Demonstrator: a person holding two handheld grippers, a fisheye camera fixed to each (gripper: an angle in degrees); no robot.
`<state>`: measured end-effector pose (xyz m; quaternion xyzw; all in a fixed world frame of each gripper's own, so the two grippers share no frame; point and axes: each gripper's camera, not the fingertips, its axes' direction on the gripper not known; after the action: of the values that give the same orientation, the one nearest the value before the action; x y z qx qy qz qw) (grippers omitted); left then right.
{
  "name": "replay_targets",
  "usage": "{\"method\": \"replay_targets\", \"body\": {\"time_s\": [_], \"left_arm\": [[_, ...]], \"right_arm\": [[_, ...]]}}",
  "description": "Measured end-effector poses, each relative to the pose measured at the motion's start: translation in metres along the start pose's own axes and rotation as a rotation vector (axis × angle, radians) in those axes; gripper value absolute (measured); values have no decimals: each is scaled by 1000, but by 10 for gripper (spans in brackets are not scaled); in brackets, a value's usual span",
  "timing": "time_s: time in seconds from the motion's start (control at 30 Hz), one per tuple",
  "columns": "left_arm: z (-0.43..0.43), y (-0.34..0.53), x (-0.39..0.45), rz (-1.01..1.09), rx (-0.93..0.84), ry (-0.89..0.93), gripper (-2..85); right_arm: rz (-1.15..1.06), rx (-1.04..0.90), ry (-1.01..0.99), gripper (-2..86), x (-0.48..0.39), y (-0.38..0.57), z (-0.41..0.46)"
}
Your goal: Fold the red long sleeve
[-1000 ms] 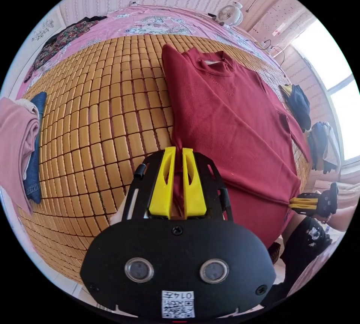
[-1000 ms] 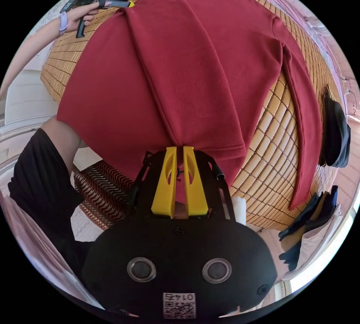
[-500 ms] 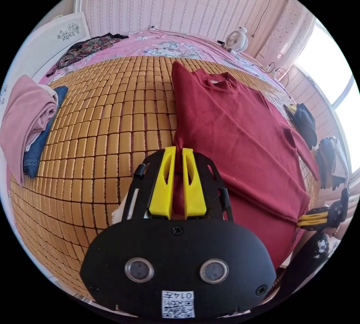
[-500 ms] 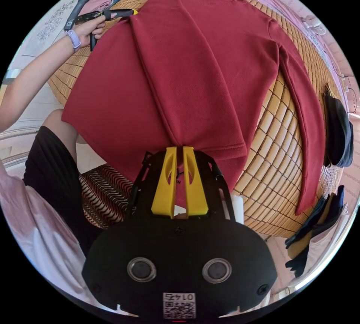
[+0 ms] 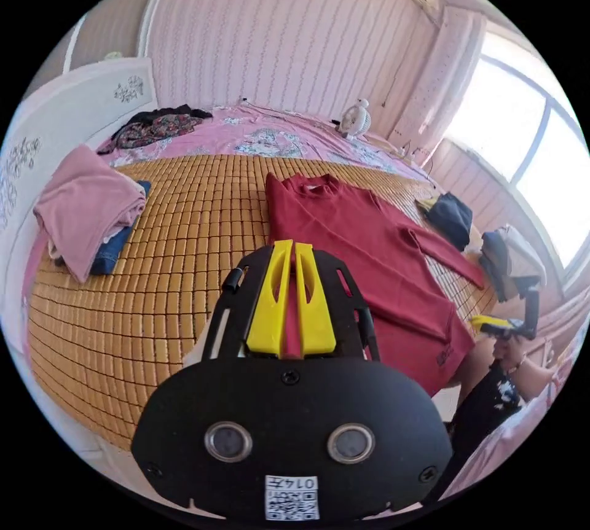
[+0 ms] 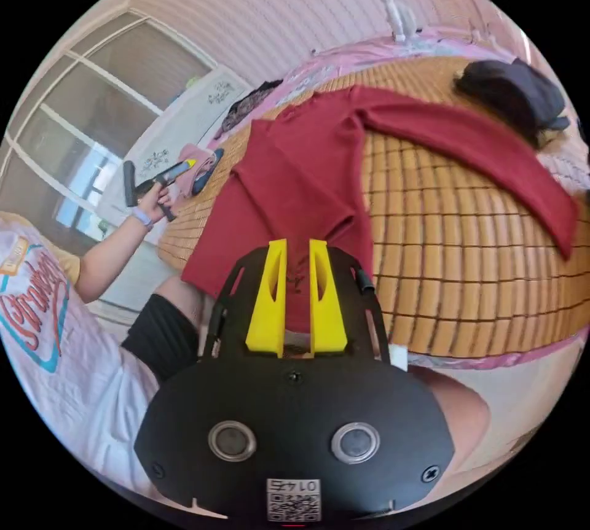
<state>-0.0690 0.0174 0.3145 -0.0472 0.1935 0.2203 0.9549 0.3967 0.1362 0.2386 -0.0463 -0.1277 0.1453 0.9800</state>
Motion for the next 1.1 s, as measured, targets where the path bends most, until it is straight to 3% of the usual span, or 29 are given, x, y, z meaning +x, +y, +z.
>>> {"method": "replay_targets", "body": {"time_s": [0.1, 0.2, 0.27, 0.4, 0.57, 0.73, 0.93, 1.1], "left_arm": [[-18, -11, 44, 180, 49, -36, 33], [-9, -33, 95, 336, 115, 36, 55], [9, -47, 129, 401, 104, 112, 57], [65, -72, 226, 542, 66, 258, 59], [127, -74, 347, 801, -25, 376, 61], [194, -56, 440, 824, -175, 475, 71], [253, -34, 493, 904, -386, 374, 95], [249, -20, 495, 909, -308, 307, 54]], "right_arm": [[45, 330, 414, 50, 38, 15, -49], [254, 361, 654, 82, 108, 8, -62], [375, 313, 675, 107, 146, 8, -60], [583, 287, 528, 126, 198, 36, -58], [749, 254, 485, 113, 239, 55, -64], [700, 262, 420, 90, 245, 61, -69], [695, 335, 195, 67, 265, 79, -79], [570, 422, 71, 64, 256, 82, -89]]}}
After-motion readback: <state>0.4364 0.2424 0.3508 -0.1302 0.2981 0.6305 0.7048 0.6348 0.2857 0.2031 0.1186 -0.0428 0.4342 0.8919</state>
